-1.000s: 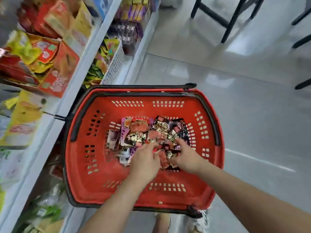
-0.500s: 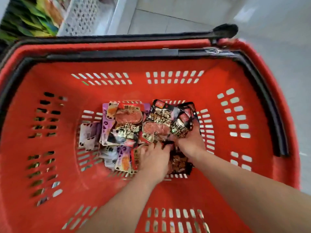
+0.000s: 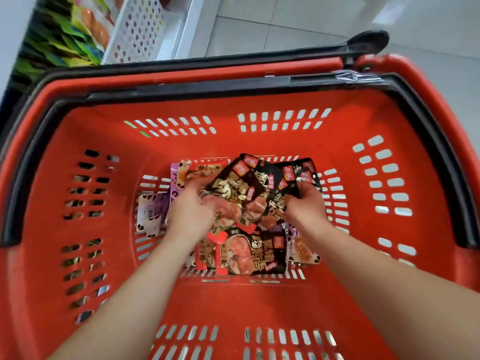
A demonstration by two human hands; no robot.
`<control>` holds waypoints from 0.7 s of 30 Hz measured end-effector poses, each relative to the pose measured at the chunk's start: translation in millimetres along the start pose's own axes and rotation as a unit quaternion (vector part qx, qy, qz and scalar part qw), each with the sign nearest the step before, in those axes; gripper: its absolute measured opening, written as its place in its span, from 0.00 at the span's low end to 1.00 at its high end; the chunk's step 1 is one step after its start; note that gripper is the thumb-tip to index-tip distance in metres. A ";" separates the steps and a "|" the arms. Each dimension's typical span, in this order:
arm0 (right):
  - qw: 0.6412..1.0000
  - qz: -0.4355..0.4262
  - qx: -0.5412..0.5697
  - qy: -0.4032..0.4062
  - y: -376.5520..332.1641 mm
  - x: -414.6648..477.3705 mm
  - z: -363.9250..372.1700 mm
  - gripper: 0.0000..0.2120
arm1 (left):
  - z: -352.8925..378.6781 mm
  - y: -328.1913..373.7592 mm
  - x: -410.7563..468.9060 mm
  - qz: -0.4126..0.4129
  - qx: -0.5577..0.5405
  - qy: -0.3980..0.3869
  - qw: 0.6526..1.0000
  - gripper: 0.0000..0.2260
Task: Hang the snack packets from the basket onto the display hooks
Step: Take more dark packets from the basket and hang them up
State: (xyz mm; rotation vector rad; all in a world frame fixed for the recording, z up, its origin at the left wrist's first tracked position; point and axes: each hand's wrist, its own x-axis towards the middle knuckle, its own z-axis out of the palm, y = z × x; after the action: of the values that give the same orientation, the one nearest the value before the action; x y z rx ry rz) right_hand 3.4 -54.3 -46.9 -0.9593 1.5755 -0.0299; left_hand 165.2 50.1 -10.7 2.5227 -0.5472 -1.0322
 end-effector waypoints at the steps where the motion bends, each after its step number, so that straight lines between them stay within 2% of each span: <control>1: 0.999 0.016 0.037 -0.018 -4.3 -1.2 1.1 0.16 | 8.4 3.3 7.3 0.017 0.024 -0.023 0.999 0.22; 4: 0.991 0.042 0.112 -0.054 -11.6 -4.1 0.5 0.14 | 35.7 16.5 22.3 0.040 0.099 -0.110 0.988 0.36; 6: 0.996 0.015 0.059 -0.060 -12.5 -4.5 -1.5 0.18 | 46.0 23.5 25.2 0.019 0.129 -0.137 0.982 0.40; 7: 0.998 0.004 0.032 -0.058 -13.2 -5.1 -2.5 0.16 | 48.6 25.6 24.7 0.011 0.125 -0.133 0.983 0.39; 9: 0.999 0.003 0.022 -0.048 -15.7 -6.5 -4.7 0.08 | 48.0 27.8 20.9 0.022 0.106 -0.109 0.988 0.33; 11: 0.998 0.010 0.036 -0.045 -19.4 -10.0 -6.5 0.05 | 42.3 29.4 14.0 0.033 0.073 -0.107 0.991 0.28; 13: 0.999 -0.013 0.034 -0.039 -23.0 -14.8 -9.1 0.02 | 35.9 33.1 6.3 0.032 0.016 -0.107 0.994 0.30; 17: 0.994 -0.102 -0.009 -0.035 -30.7 -32.4 -22.1 0.05 | 23.0 39.4 -13.9 0.006 -0.084 -0.106 0.991 0.45; 19: 0.990 -0.135 -0.044 -0.025 -33.6 -44.3 -32.0 0.04 | 16.5 44.0 -30.5 0.003 -0.111 -0.100 0.989 0.44; 21: 0.983 -0.165 -0.078 -0.002 -38.0 -58.8 -42.4 0.05 | 11.9 44.6 -47.2 0.006 -0.144 -0.105 0.984 0.38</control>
State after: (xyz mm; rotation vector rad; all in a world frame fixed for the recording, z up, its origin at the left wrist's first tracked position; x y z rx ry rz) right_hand -15.3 -65.7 32.0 -1.3357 1.4155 -0.1379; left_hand 115.9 32.0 29.4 2.1724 -0.4337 -1.2819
